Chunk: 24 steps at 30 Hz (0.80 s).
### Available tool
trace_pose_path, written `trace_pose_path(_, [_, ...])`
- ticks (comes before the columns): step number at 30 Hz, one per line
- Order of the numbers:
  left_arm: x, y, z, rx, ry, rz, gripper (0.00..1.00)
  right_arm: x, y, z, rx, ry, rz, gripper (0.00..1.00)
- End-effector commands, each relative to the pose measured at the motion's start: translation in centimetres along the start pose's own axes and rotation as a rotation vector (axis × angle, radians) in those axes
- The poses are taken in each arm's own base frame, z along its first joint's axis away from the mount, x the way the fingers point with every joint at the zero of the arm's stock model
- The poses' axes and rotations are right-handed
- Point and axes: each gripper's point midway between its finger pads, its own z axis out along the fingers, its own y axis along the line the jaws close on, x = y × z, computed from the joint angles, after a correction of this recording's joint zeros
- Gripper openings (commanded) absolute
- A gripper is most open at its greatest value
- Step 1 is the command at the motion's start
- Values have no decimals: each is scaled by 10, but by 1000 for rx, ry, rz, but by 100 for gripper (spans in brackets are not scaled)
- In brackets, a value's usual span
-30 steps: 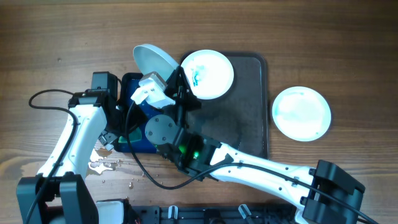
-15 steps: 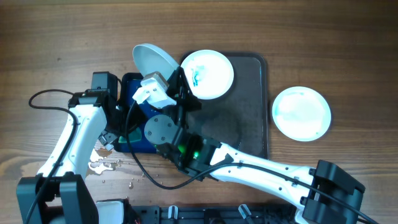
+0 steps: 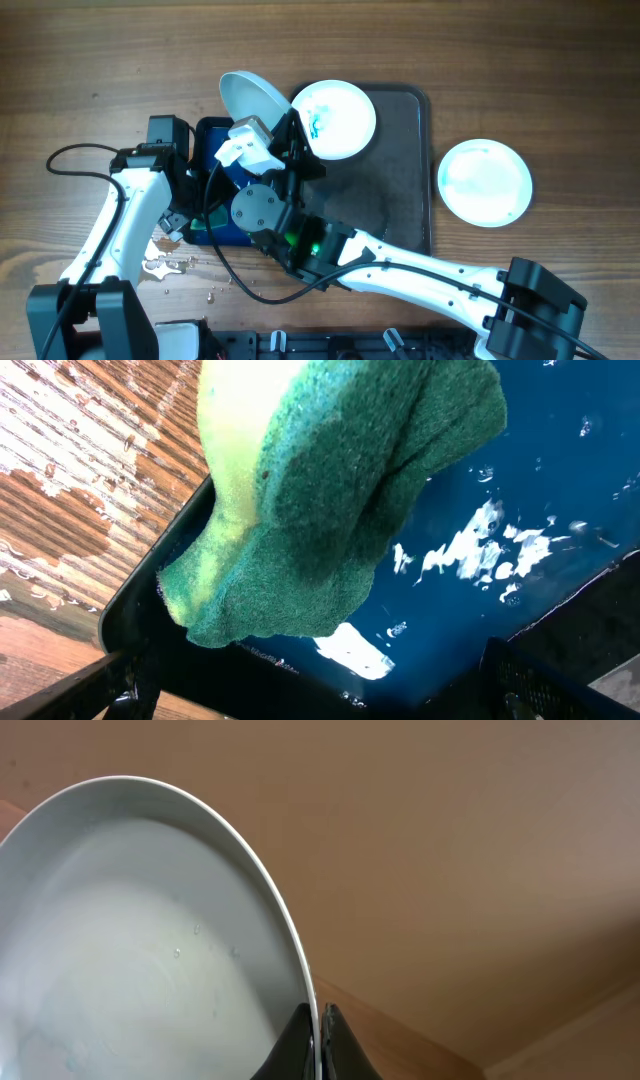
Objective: Clean dirty plates on tray and stack at the side
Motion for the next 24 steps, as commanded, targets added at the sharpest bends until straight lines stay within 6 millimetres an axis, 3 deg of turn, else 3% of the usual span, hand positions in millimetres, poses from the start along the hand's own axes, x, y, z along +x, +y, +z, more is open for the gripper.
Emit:
trace_pose_path(1, [-5,-3,-7,22,-22,1,100,-5,-10,-3,21,3,70,4])
trace_pose_path(5, [-5,-3,-7,22,-22,1,100,9,-7,4,22,36,352,4])
trace_pose_path(7, [-5,-3,-7,22,-22,1,100,36,7,19,-48,106,349,4])
trace_pose_path(9, [-5,-3,-7,22,-22,1,100,55,5,30,-78,165,319,4])
trace_pose_path(12, [-5,-3,-7,22,-22,1,100,61,-29,44,-77,205,349,4])
trace_pose_path(16, [-5,-3,-7,22,-22,1,100,85,-70,62,-281,343,595,4])
trace_pose_path(19, [-5,-3,-7,22,-22,1,100,145,-136,64,-351,561,795,4])
trace_pose_path(20, [-5,-3,-7,22,-22,1,100,173,-159,62,-308,642,822,4])
trace_pose_path(22, [-5,-3,-7,22,-22,1,100,251,-203,45,-160,895,874,4])
trace_pose_path(24, [-5,-3,-7,22,-22,1,100,308,-221,26,-77,1079,922,5])
